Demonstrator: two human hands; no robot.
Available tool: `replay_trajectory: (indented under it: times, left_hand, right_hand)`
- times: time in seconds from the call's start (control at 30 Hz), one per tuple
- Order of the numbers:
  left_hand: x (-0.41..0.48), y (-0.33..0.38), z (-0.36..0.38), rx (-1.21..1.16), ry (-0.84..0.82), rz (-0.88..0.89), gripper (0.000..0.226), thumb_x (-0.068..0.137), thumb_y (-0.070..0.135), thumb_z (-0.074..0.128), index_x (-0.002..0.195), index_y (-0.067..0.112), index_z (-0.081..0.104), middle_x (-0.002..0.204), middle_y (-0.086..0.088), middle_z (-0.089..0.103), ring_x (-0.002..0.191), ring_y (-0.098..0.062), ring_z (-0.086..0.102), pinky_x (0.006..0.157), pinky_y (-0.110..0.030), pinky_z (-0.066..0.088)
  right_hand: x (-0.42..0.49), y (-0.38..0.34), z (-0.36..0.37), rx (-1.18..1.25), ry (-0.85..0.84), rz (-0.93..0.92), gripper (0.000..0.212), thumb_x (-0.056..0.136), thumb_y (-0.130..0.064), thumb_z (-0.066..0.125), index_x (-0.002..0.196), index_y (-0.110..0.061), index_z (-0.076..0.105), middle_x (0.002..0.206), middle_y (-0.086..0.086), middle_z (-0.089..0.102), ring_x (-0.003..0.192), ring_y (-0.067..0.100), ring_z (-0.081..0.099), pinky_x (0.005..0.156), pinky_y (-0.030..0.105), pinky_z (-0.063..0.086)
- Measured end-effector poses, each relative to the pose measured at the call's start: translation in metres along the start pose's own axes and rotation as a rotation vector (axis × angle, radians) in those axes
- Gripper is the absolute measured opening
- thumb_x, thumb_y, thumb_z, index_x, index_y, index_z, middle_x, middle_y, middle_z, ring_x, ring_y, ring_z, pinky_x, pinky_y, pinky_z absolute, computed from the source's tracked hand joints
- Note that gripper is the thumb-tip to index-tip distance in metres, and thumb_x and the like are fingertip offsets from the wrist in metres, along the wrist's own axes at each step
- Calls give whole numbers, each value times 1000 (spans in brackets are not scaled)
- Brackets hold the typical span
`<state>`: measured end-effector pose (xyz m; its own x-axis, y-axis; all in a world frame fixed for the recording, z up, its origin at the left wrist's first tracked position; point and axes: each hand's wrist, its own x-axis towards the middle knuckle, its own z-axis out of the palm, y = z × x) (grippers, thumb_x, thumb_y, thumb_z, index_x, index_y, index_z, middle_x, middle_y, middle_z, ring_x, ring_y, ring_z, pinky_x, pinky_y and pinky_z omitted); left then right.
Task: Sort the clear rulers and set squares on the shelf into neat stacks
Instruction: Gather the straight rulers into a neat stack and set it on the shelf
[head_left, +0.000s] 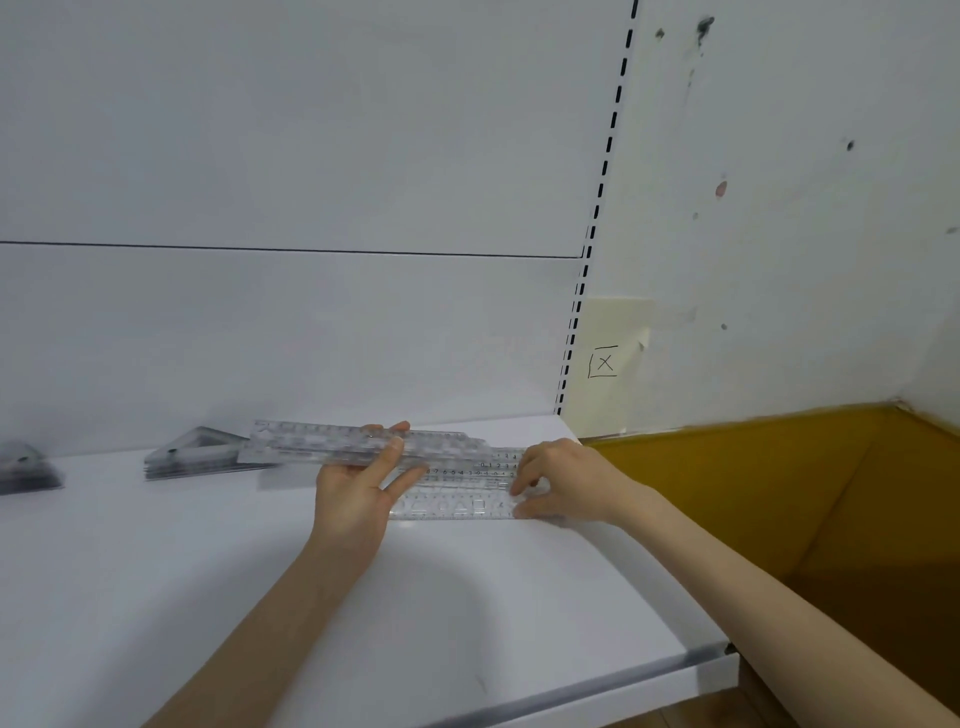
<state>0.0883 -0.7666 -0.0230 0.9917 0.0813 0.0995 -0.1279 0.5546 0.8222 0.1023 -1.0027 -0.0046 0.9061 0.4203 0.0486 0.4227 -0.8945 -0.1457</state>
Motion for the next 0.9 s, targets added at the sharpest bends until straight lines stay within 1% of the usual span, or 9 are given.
replay_trajectory:
  times: [0.07,0.17,0.27,0.33,0.47,0.57,0.67,0.83,0.9]
  left_hand:
    - [-1,1,1,-3,-8,-1,11,92,1,54,85,4,63,114,-12,68,112,-23,63,76,-33,59]
    - [-3,4,2,-14,-16,9,27,92,0,54,74,11,70,114,-13,68,107,-18,66,74,-32,59]
    - [-1,4,1,-23,2,10,15,93,-1,53,84,4,64,114,-13,67,108,-18,65,73,-31,59]
    - [1,2,-1,-28,29,22,8,93,0,53,94,-4,61,113,-11,68,112,-23,63,71,-30,59]
    - [2,2,-1,-9,60,53,9,92,1,54,94,-5,61,114,-9,69,111,-25,63,73,-30,59]
    - [4,1,-4,-28,93,58,18,93,1,54,107,-10,57,115,-8,68,108,-23,65,78,-35,59]
    - [5,-2,-6,-8,85,31,10,93,1,55,98,-2,62,111,-3,70,116,-28,61,91,-45,53]
    - [-6,-2,2,34,-99,-30,7,81,9,67,84,8,73,98,-10,72,97,-27,69,89,-42,55]
    - [-11,-4,4,48,-186,-43,22,70,17,72,89,7,74,98,-13,72,97,-29,69,81,-36,57]
  right_hand:
    - [1,0,3,-57,-7,-46,24,81,-35,67,89,-13,73,97,-2,69,88,17,62,73,34,51]
    - [1,2,7,-177,85,-131,23,76,-32,57,72,-12,68,83,-2,68,73,20,60,59,30,48]
    - [-4,0,14,-277,308,-242,18,70,-25,52,55,-15,56,56,-3,56,49,22,50,42,23,37]
    - [-7,-2,14,-253,373,-238,17,68,-25,45,55,-17,55,50,-4,52,42,19,46,39,19,30]
    - [-14,6,-1,105,406,-68,21,74,-24,48,75,-19,68,64,-9,66,53,7,54,53,22,45]
    - [-25,10,-22,454,323,28,14,81,-8,56,74,-16,65,69,-3,67,64,6,60,60,17,42]
    - [-34,8,-35,653,330,60,28,87,1,53,85,-20,72,72,5,69,66,6,61,61,17,43]
    - [-33,-3,-39,853,421,44,31,88,-4,63,97,-30,76,82,1,74,73,7,63,72,21,51]
    - [-30,-8,-38,897,453,38,26,86,-8,68,98,-29,77,85,1,75,75,11,63,76,28,53]
